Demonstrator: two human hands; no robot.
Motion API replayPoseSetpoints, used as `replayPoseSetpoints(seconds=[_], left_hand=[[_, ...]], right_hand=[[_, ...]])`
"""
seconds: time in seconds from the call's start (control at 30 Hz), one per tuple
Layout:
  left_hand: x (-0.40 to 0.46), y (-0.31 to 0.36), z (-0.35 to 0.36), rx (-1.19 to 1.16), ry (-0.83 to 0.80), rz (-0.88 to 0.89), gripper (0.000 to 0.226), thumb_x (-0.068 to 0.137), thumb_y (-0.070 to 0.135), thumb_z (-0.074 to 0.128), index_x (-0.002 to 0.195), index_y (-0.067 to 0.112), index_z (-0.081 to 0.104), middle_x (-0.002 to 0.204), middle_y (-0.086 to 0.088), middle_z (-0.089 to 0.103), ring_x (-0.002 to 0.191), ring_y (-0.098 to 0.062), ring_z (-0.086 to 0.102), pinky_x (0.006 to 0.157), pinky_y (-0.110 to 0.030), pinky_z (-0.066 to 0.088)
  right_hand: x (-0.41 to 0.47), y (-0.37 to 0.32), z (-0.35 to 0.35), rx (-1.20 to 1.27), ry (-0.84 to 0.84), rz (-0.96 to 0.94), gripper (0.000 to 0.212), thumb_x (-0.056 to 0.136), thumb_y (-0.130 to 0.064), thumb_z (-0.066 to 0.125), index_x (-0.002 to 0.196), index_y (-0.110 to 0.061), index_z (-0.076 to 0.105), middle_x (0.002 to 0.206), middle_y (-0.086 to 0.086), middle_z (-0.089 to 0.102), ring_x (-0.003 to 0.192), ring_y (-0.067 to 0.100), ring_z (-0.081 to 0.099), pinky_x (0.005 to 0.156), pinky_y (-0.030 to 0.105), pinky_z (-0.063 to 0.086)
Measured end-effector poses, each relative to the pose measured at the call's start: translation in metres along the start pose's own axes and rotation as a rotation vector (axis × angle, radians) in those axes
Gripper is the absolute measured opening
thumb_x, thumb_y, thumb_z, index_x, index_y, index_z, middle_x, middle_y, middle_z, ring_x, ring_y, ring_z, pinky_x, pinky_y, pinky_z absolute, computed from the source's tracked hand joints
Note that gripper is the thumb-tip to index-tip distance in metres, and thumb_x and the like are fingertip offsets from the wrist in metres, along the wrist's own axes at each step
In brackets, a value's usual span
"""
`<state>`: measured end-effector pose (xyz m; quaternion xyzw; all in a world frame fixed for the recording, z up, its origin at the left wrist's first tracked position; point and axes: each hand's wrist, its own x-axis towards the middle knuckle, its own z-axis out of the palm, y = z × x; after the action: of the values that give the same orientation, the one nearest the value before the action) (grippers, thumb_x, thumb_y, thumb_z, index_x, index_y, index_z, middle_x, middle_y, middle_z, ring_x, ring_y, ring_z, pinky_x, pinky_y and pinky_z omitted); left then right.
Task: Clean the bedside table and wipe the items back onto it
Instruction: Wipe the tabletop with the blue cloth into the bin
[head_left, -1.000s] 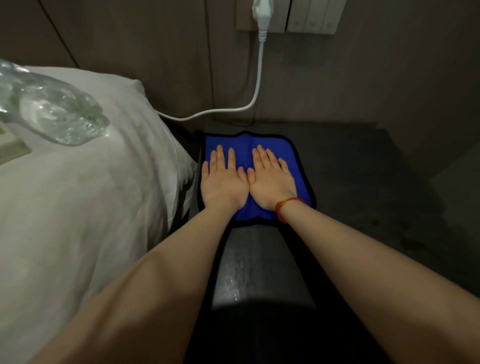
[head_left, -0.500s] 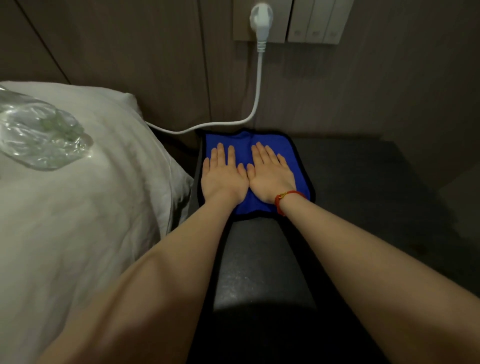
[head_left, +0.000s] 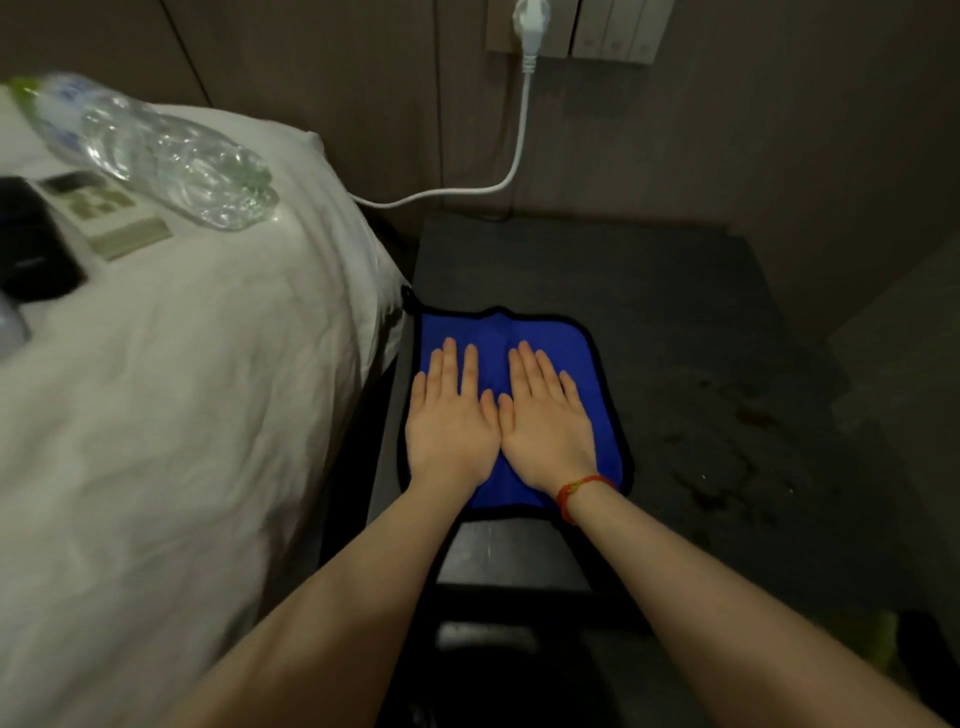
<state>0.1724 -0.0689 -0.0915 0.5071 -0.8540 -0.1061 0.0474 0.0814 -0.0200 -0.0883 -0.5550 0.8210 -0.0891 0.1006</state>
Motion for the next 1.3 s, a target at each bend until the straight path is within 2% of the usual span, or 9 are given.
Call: replayPoseSetpoints(seconds=[0.13,0.2,0.3,0.37,0.47,0.57,0.97,1.13,1.3], left_hand=[[-0.045,0.002,0.002,0.006,-0.003,-0.009,0.057,0.100,0.034,0.013,0.151,0.017,-0.005,0.160,-0.006,-0.008,0.148,-0.018,-0.005,0.119,-0.033,-0.002],[-0.056,0.003,0.003,0.019,0.007,-0.006,0.058,0.097,0.037,0.005,0.151,0.017,-0.005,0.160,-0.006,-0.008,0.148,-0.018,-0.004,0.119,-0.033,-0.001],[-0.060,0.001,0.003,0.005,0.010,0.007,0.072,0.084,0.041,-0.010,0.151,0.018,-0.002,0.160,-0.006,-0.005,0.148,-0.019,-0.002,0.119,-0.034,0.000],[-0.054,0.001,0.002,0.009,0.004,0.015,0.080,0.077,0.041,-0.016,0.151,0.018,-0.001,0.160,-0.005,-0.005,0.148,-0.018,-0.002,0.118,-0.033,-0.001],[-0.033,0.003,-0.001,0.009,-0.005,0.008,0.061,0.094,0.039,0.001,0.151,0.018,-0.003,0.160,-0.006,-0.007,0.148,-0.018,-0.004,0.118,-0.033,-0.002],[0.004,0.007,-0.001,0.009,-0.003,0.014,0.057,0.100,0.034,0.015,0.151,0.018,-0.003,0.160,-0.006,-0.007,0.148,-0.018,-0.004,0.119,-0.033,-0.002],[0.183,0.027,0.002,0.034,0.011,0.034,0.056,0.100,0.035,0.017,0.151,0.018,0.003,0.160,-0.005,-0.002,0.148,-0.018,0.000,0.119,-0.035,0.000],[0.207,0.030,0.002,0.053,-0.001,0.025,0.056,0.100,0.037,0.015,0.151,0.019,0.002,0.160,-0.004,-0.003,0.148,-0.019,-0.002,0.119,-0.036,0.000],[0.194,0.031,0.002,0.048,-0.003,0.031,0.057,0.100,0.038,0.015,0.151,0.019,0.002,0.160,-0.005,-0.003,0.148,-0.019,-0.001,0.119,-0.035,0.000]], right_hand=[[-0.045,-0.004,0.005,-0.014,-0.006,0.005,0.056,0.099,-0.034,0.015,0.148,-0.016,-0.003,0.158,-0.001,-0.003,0.145,0.012,-0.004,0.117,0.031,-0.004],[-0.057,-0.004,0.007,-0.015,-0.003,0.009,0.055,0.099,-0.035,0.014,0.148,-0.016,-0.003,0.158,-0.002,-0.004,0.145,0.011,-0.005,0.116,0.030,-0.005],[-0.063,-0.006,0.009,-0.042,0.008,0.007,0.062,0.091,-0.039,-0.002,0.148,-0.016,-0.003,0.158,-0.002,-0.003,0.145,0.012,-0.004,0.114,0.030,-0.007],[-0.056,-0.005,0.009,-0.037,0.005,0.005,0.062,0.091,-0.039,-0.001,0.148,-0.016,-0.003,0.158,-0.002,-0.004,0.145,0.012,-0.005,0.114,0.030,-0.007],[-0.035,-0.001,0.003,-0.010,-0.013,0.015,0.056,0.099,-0.035,0.014,0.149,-0.016,-0.003,0.158,-0.002,-0.005,0.145,0.011,-0.006,0.116,0.031,-0.005],[-0.001,0.006,-0.002,-0.017,-0.006,0.012,0.055,0.099,-0.034,0.014,0.148,-0.015,-0.003,0.158,-0.001,-0.005,0.145,0.012,-0.005,0.117,0.032,-0.003],[0.172,0.047,-0.023,-0.007,0.023,0.054,0.055,0.099,-0.034,0.017,0.149,-0.015,0.003,0.159,-0.001,-0.001,0.145,0.013,-0.001,0.118,0.033,0.000],[0.195,0.053,-0.024,-0.015,0.038,0.057,0.055,0.099,-0.035,0.017,0.149,-0.016,0.004,0.159,-0.001,0.000,0.145,0.013,0.000,0.118,0.033,0.000],[0.182,0.051,-0.023,-0.008,0.038,0.061,0.055,0.099,-0.034,0.016,0.149,-0.015,0.003,0.159,-0.001,0.000,0.145,0.014,0.000,0.119,0.033,0.000]])
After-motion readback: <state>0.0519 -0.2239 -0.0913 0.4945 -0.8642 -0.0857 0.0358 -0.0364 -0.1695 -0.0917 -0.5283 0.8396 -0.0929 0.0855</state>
